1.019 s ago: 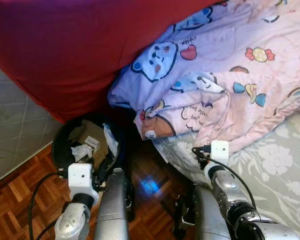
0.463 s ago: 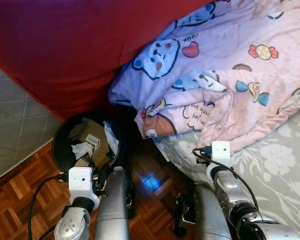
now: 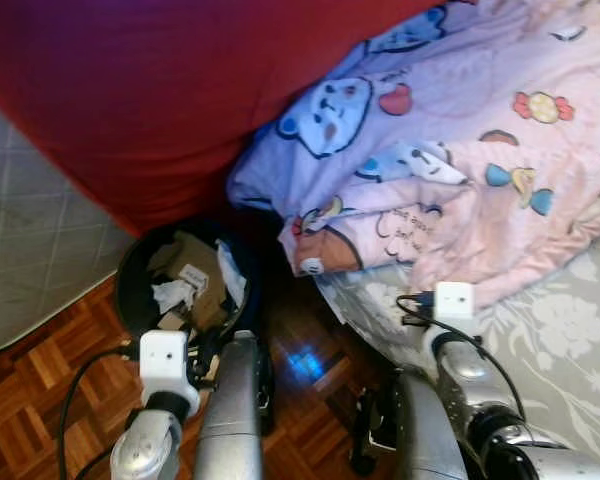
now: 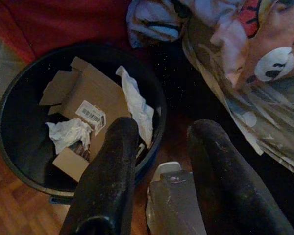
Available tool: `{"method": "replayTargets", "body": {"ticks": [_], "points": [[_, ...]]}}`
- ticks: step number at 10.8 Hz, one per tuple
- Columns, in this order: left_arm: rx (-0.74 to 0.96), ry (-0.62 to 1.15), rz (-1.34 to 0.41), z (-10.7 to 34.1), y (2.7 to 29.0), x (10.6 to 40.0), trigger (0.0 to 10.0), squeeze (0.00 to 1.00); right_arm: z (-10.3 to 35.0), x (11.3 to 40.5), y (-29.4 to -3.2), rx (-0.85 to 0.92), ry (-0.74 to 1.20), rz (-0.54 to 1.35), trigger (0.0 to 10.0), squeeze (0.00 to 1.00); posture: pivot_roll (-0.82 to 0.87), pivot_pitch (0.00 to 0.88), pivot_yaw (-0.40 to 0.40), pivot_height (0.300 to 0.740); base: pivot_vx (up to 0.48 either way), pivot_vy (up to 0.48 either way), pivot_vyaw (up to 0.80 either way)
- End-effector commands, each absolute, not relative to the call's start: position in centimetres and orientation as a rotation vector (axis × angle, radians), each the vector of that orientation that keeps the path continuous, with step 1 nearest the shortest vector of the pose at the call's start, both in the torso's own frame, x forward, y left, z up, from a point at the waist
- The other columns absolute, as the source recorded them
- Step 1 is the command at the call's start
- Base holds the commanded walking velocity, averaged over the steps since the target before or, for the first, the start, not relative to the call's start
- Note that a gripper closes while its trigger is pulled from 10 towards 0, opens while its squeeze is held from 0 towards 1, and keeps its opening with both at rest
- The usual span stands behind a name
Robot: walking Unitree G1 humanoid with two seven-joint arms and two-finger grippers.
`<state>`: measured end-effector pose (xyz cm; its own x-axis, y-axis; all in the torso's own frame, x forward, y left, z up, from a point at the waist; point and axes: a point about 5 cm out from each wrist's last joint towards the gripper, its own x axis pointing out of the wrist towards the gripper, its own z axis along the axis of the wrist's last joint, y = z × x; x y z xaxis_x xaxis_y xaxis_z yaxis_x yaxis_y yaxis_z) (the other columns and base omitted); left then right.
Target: Clean up the room
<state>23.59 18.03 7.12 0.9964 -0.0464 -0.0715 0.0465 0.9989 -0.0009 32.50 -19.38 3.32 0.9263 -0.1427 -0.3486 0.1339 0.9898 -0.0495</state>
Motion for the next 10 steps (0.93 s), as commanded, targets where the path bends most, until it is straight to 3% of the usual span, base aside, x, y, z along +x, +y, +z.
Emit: {"method": "replayTargets", "body": {"ticks": [1, 5, 7, 10], "points": [[0.007, 0.128, -0.027, 5.8, 18.6, 22.8, 10.0, 0.0, 2.4, 31.1, -22.1, -0.009, 0.39, -0.267, 0.0, 0.0, 0.28, 0.468, 0.019, 0.629, 0.0, 0.0, 0.0], [0.005, 0.128, -0.029, 5.2, 18.5, 24.1, 10.0, 0.0, 1.4, 27.7, -26.8, -0.002, 0.338, -0.415, 0.0, 0.0, 0.22, 0.412, -0.003, 0.629, 0.0, 0.0, 0.0], [0.004, 0.119, -0.023, 5.1, 18.7, 24.8, 10.0, 0.0, -0.2, 25.2, -26.5, -0.011, 0.343, -0.329, 0.0, 0.0, 0.2, 0.392, -0.017, 0.629, 0.0, 0.0, 0.0], [0.0, 0.109, -0.025, 4.8, 18.6, 25.4, 10.0, 0.0, -2.3, 19.2, -29.7, -0.08, 0.42, -0.521, 0.0, 0.0, 0.17, 0.363, -0.031, 0.629, 0.0, 0.0, 0.0]]}}
